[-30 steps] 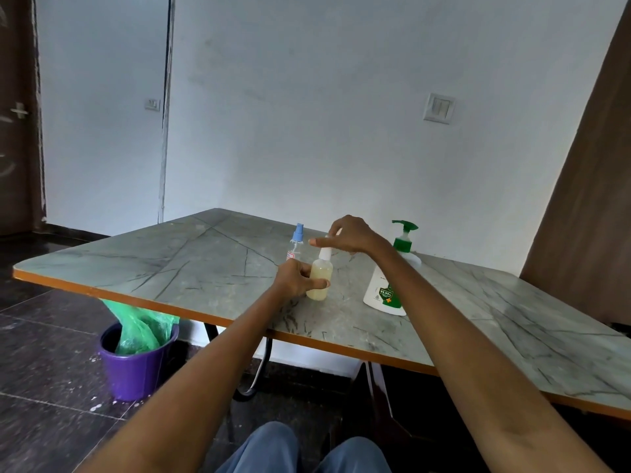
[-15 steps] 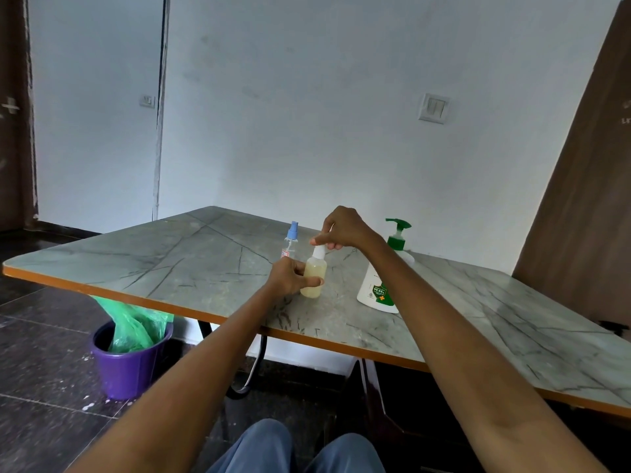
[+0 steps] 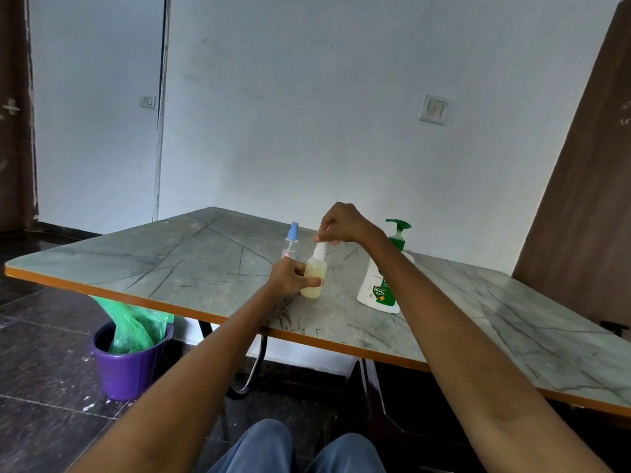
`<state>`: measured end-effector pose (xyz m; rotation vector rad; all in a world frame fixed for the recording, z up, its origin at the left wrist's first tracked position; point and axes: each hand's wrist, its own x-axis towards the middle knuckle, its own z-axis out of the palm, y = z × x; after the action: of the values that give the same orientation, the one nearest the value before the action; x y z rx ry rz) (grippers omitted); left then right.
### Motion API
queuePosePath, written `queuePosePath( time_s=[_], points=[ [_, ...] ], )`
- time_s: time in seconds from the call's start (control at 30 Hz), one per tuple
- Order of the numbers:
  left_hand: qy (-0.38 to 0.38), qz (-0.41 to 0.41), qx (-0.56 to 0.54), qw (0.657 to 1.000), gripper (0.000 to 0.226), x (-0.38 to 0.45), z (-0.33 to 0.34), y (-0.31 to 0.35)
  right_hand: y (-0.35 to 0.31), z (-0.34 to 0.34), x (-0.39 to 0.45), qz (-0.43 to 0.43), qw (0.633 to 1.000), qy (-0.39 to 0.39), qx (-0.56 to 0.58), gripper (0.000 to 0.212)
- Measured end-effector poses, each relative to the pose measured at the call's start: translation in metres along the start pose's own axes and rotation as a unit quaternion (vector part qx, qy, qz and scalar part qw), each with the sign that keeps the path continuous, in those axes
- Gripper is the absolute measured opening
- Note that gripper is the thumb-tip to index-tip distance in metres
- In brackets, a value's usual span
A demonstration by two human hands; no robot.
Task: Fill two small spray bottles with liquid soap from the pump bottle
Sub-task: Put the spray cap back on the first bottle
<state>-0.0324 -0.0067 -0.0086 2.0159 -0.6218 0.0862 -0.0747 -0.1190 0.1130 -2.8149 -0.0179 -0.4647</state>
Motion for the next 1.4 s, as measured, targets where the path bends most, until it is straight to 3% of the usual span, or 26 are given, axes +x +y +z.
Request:
queuePosePath(
  time_s=[0.17,0.3,0.5,0.67,0.93,1.1,1.4],
  points=[
    [-0.003,-0.004,-0.001,1.0,0.045,0.001,0.0,0.0,-0.002,0.003,-0.002,0.021,0.999,0.008,-0.028,0.042],
    [-0.003,0.0,0.001,1.0,0.045,0.002,-0.001,-0.001,0.001,-0.005,-0.009,0.009,0.995,-0.084,0.058,0.042],
    [-0.009,-0.004,0.005,1.0,0.045,0.003,-0.001,-0.001,0.013,0.015,-0.014,0.022,0.994,-0.003,0.106,0.047],
    [-0.012,-0.005,0.002,1.0,0.044,0.004,-0.002,-0.003,0.017,0.01,-0.019,0.011,0.977,-0.063,0.202,0.057],
    [-0.004,-0.002,0.011,1.0,0.044,0.002,-0.001,-0.002,0.009,0.019,-0.017,-0.008,0.993,-0.024,0.116,0.051],
    [-0.003,-0.001,0.009,1.0,0.043,0.002,-0.001,-0.001,0.014,0.014,-0.012,-0.006,0.99,-0.059,0.131,0.06],
    [0.007,0.004,0.004,1.0,0.045,0.002,0.0,-0.002,0.016,0.031,-0.02,0.045,0.973,0.048,0.22,0.065]
  ],
)
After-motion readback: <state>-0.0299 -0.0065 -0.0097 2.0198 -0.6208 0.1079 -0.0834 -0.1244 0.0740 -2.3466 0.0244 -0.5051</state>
